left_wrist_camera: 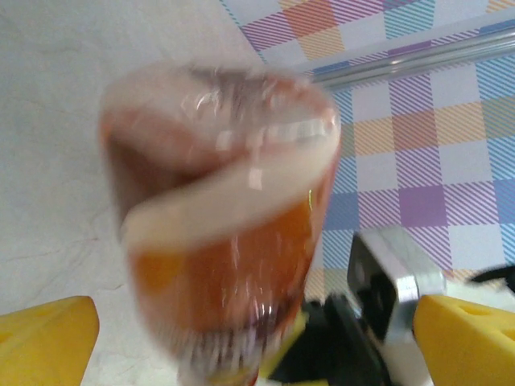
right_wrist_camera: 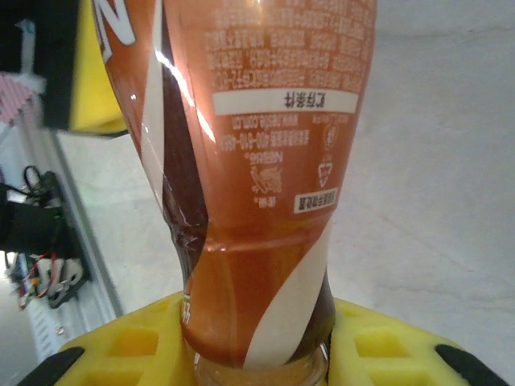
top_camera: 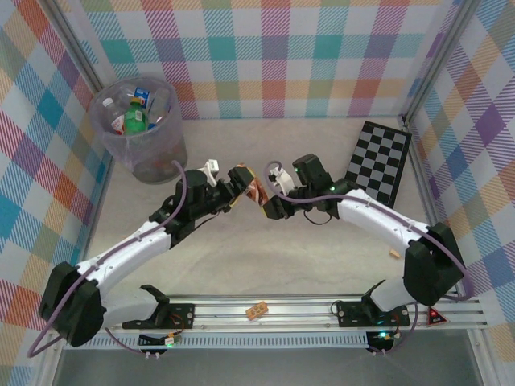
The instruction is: Put the plastic bottles in the bin
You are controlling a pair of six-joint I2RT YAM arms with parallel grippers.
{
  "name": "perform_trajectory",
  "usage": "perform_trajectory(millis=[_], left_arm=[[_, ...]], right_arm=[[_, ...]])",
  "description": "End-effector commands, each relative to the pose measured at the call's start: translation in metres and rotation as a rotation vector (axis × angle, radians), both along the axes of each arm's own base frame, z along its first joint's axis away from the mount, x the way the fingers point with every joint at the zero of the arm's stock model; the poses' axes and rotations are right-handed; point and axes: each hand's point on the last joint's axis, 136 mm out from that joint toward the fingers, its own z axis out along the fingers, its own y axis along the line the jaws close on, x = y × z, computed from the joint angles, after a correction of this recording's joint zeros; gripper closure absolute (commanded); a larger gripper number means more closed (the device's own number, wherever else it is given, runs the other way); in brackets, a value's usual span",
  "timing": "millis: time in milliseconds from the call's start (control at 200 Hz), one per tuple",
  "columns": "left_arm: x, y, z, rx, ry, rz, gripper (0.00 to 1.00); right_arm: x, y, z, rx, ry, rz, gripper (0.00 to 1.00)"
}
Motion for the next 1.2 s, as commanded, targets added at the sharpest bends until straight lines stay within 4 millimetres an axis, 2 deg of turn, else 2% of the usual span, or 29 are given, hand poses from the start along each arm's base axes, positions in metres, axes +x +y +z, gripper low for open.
perform_trajectory(millis=[0,55,175,310,410,440,530,540,545,615,695,740,800,810,890,935,1005,1120,1195], left_arm=[[0.016,-0.010,0.030,-0.045,-0.082,0.027,0.00],[0.019,-0.015,0.031,-0.054,-0.082,0.025,0.04],[0.021,-0.025,0.034,-0.065,-0.084,0.004,0.23],[0.019,-0.024,0.033,-0.039,-0.077,0.005,0.41],[0.018,-0.019,0.032,-0.019,-0.073,0.018,0.48],[0.018,-0.019,0.036,-0.016,-0.082,0.018,0.50],[0.020,-0.019,0.048,0.030,-0.114,-0.002,0.51],[0.020,-0.018,0.048,0.041,-0.115,-0.005,0.51],[0.020,-0.018,0.050,0.044,-0.119,-0.007,0.51],[0.024,-0.014,0.066,0.108,-0.151,-0.031,0.51],[0.034,0.000,0.086,0.178,-0.177,-0.036,0.50],[0.040,0.010,0.095,0.209,-0.186,-0.036,0.50],[0.050,0.030,0.114,0.237,-0.209,-0.012,0.50],[0.050,0.035,0.113,0.250,-0.195,-0.009,0.50],[0.065,0.075,0.133,0.275,-0.207,0.059,0.50],[0.072,0.099,0.149,0.283,-0.224,0.110,0.50],[0.085,0.148,0.171,0.339,-0.254,0.232,0.50],[0.088,0.238,0.211,0.588,-0.285,0.525,0.48],[0.089,0.284,0.231,0.656,-0.282,0.667,0.48]], right_arm=[[-0.015,0.006,0.019,0.085,0.008,0.041,0.81],[-0.017,0.006,0.021,0.090,0.007,0.042,0.81],[-0.014,0.005,0.019,0.071,0.000,0.021,0.81],[-0.009,0.007,0.018,0.074,0.008,0.000,0.81],[-0.008,0.010,0.022,0.094,0.018,-0.003,0.76],[-0.007,0.010,0.023,0.098,0.016,-0.006,0.72],[-0.005,0.011,0.029,0.097,0.013,-0.014,0.38],[-0.004,0.010,0.029,0.096,0.014,-0.015,0.37],[-0.004,0.011,0.031,0.096,0.011,-0.013,0.31],[-0.002,0.009,0.045,0.096,-0.022,-0.003,0.12],[0.002,0.001,0.066,0.102,-0.077,-0.016,0.00],[0.003,-0.005,0.080,0.116,-0.104,-0.028,0.01],[0.002,-0.015,0.096,0.132,-0.138,-0.049,0.01],[0.002,-0.017,0.097,0.132,-0.144,-0.052,0.00],[-0.002,-0.028,0.100,0.114,-0.168,-0.079,0.00],[-0.003,-0.034,0.096,0.095,-0.171,-0.095,0.01],[-0.006,-0.040,0.082,0.063,-0.155,-0.109,0.00],[-0.013,-0.047,0.056,0.020,-0.096,-0.123,0.00],[-0.017,-0.050,0.044,0.007,-0.065,-0.130,0.01]])
